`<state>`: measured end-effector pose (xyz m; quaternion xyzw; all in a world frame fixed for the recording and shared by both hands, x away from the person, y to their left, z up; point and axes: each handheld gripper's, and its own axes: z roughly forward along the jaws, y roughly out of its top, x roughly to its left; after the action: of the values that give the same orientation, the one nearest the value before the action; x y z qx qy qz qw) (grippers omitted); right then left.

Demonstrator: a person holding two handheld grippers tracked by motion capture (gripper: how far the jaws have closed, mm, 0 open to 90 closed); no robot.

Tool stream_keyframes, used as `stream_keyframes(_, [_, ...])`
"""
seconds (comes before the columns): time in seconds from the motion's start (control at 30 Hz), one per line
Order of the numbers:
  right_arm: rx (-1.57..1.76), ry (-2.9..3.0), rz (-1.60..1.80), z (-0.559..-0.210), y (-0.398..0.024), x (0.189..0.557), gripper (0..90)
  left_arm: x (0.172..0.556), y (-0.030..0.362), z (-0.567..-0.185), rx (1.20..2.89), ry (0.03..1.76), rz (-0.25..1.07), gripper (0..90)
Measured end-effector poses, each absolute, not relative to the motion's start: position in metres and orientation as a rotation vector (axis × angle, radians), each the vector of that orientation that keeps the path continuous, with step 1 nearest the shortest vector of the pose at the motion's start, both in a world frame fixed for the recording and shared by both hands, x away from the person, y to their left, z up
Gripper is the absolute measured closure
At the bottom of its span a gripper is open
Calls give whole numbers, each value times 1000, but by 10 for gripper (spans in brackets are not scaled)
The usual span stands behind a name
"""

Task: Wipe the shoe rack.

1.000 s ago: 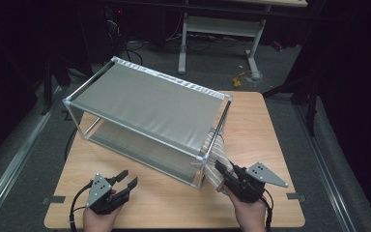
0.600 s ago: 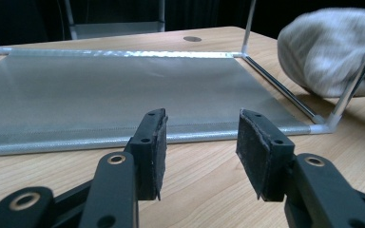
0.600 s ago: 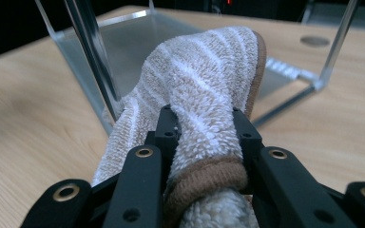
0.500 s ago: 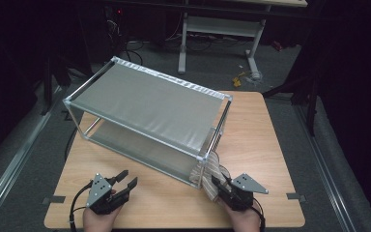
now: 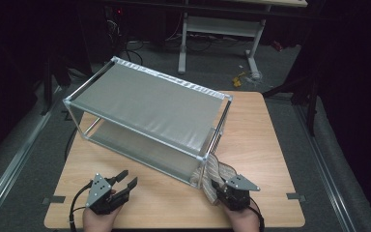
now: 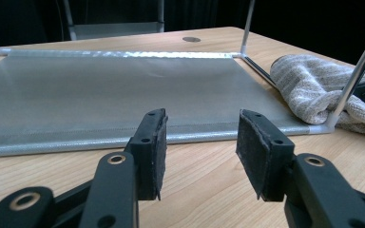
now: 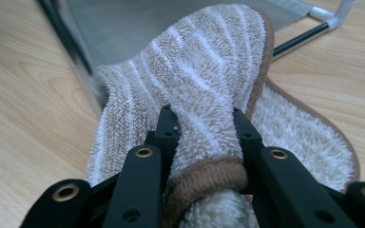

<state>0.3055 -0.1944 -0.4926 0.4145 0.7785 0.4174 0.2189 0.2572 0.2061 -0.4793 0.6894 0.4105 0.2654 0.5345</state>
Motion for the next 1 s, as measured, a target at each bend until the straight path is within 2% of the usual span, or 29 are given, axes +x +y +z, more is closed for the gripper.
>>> stream_keyframes(0.3, [1166, 2130, 1063, -493, -199, 337, 714, 256, 206, -479, 1638, 978, 636, 535])
stream_keyframes(0.77, [1270, 2022, 973, -489, -214, 415, 714, 256, 206, -480, 1637, 979, 622, 537])
stream_keyframes(1.0, [1269, 2035, 951, -487, -216, 427, 715, 256, 207, -479, 1634, 979, 624, 536])
